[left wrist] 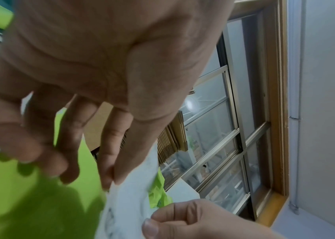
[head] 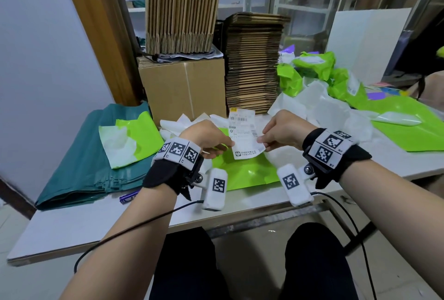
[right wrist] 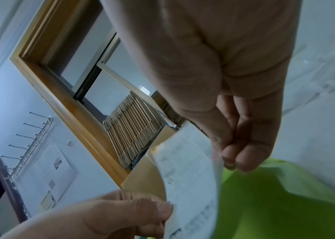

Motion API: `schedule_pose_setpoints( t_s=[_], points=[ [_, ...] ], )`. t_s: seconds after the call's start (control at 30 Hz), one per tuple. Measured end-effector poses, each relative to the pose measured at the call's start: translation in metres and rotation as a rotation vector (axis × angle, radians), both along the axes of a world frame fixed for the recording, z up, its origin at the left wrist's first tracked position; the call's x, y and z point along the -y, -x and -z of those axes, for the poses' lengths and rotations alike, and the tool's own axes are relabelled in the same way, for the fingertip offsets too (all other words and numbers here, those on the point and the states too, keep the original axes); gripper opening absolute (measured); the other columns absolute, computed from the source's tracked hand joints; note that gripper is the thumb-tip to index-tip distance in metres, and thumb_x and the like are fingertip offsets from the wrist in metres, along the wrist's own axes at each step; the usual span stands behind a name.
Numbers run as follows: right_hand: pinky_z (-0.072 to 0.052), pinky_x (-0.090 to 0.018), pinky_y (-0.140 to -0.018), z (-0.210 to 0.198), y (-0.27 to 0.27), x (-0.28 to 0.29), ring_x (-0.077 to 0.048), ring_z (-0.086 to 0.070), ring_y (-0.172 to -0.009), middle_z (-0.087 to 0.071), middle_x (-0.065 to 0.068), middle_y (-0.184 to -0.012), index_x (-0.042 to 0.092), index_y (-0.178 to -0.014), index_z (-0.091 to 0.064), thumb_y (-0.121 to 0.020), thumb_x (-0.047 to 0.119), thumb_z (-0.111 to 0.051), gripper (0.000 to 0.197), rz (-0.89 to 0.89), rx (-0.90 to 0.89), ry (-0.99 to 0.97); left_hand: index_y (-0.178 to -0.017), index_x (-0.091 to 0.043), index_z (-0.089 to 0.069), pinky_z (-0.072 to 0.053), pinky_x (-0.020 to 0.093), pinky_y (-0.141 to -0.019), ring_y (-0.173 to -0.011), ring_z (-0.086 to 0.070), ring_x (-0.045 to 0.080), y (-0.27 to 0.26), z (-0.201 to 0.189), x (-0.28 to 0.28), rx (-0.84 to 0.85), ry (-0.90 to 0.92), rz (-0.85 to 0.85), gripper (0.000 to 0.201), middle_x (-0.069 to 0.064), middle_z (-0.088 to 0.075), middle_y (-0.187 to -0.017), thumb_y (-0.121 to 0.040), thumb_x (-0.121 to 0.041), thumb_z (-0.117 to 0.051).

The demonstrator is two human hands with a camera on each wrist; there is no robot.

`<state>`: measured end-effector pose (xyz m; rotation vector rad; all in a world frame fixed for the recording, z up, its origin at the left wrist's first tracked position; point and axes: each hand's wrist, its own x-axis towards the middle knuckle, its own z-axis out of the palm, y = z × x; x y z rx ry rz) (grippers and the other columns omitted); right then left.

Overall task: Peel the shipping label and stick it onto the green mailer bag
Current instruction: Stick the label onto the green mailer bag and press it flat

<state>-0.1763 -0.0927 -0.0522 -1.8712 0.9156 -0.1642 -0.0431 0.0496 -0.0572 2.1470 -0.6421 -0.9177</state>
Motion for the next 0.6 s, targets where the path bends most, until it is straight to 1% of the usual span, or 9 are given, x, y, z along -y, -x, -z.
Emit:
schedule_pose_setpoints(
  t_s=[0.07, 0.1, 0.17, 0.27, 0.37, 0.47, 0.53, 0.6],
  points=[
    [-0.061, -0.033, -0.060, -0.001, 0.000, 0.001, -0.026, -0.063, -0.057, -0.061, -0.020, -0.069, -0.008, -0.104, -0.056, -0.080, -0.007, -0.071, 0.028, -0.020, -0.021, 0.007, -0.099, 0.000, -0.073, -0.054, 0.025, -0.072, -0.054, -0.057, 0.011, 0.000, 0.001, 0.000, -0.018, -0.006, 0.003, 0.026, 0.001, -0.069, -0.059, -0.081, -0.019, -0.073],
    [-0.061, -0.033, -0.060, -0.001, 0.001, 0.000, -0.026, -0.062, -0.057, -0.061, -0.019, -0.069, -0.006, -0.103, -0.056, -0.081, -0.007, -0.070, 0.026, -0.028, -0.032, 0.006, -0.098, 0.000, -0.073, -0.052, 0.023, -0.068, -0.052, -0.055, 0.010, 0.001, 0.001, 0.000, -0.034, -0.014, 0.008, 0.024, 0.000, -0.068, -0.055, -0.082, -0.018, -0.073],
    [-0.061, -0.033, -0.059, 0.000, 0.002, -0.001, -0.024, -0.059, -0.054, -0.059, -0.018, -0.066, -0.002, -0.100, -0.054, -0.082, -0.006, -0.070, 0.024, -0.043, -0.050, 0.015, -0.094, 0.000, -0.074, -0.051, 0.021, -0.065, -0.052, -0.051, 0.011, 0.003, 0.001, -0.001, -0.041, -0.029, 0.016, 0.023, 0.001, -0.067, -0.055, -0.080, -0.019, -0.074],
    [-0.059, -0.028, -0.051, 0.002, 0.002, -0.004, -0.021, -0.057, -0.049, -0.057, -0.016, -0.062, 0.001, -0.093, -0.053, -0.083, -0.006, -0.070, 0.021, -0.058, -0.057, 0.043, -0.086, -0.002, -0.075, -0.051, 0.024, -0.070, -0.053, -0.050, 0.013, 0.002, 0.003, -0.001, -0.027, -0.041, 0.020, 0.020, 0.003, -0.068, -0.062, -0.075, -0.019, -0.079],
    [-0.057, -0.024, -0.048, 0.006, 0.001, -0.007, -0.021, -0.056, -0.050, -0.056, -0.015, -0.061, 0.003, -0.079, -0.053, -0.083, -0.005, -0.069, 0.018, -0.065, -0.073, 0.070, -0.093, 0.000, -0.075, -0.051, 0.025, -0.070, -0.053, -0.051, 0.013, 0.001, 0.007, 0.000, -0.028, -0.058, 0.033, 0.028, 0.005, -0.069, -0.064, -0.072, -0.017, -0.082],
    [-0.057, -0.025, -0.049, 0.009, 0.000, -0.008, -0.021, -0.057, -0.051, -0.056, -0.015, -0.062, 0.004, -0.076, -0.053, -0.083, -0.005, -0.069, 0.020, -0.072, -0.073, 0.086, -0.096, 0.004, -0.075, -0.050, 0.025, -0.070, -0.052, -0.053, 0.013, 0.000, 0.011, -0.001, -0.020, -0.064, 0.046, 0.034, 0.005, -0.068, -0.064, -0.070, -0.016, -0.083],
    [-0.057, -0.026, -0.050, 0.011, -0.001, -0.008, -0.022, -0.057, -0.051, -0.057, -0.015, -0.061, 0.004, -0.075, -0.052, -0.082, -0.006, -0.070, 0.021, -0.073, -0.075, 0.109, -0.091, 0.002, -0.076, -0.050, 0.025, -0.071, -0.049, -0.053, 0.011, 0.000, 0.012, -0.001, -0.016, -0.069, 0.042, 0.029, 0.004, -0.069, -0.062, -0.070, -0.016, -0.083],
    [-0.058, -0.027, -0.051, 0.013, -0.002, -0.008, -0.022, -0.058, -0.050, -0.058, -0.015, -0.060, 0.004, -0.073, -0.053, -0.082, -0.005, -0.071, 0.022, -0.076, -0.085, 0.150, -0.082, -0.002, -0.075, -0.050, 0.027, -0.073, -0.048, -0.053, 0.011, 0.000, 0.013, -0.001, -0.020, -0.074, 0.043, 0.020, 0.003, -0.068, -0.058, -0.070, -0.016, -0.083]
  ],
)
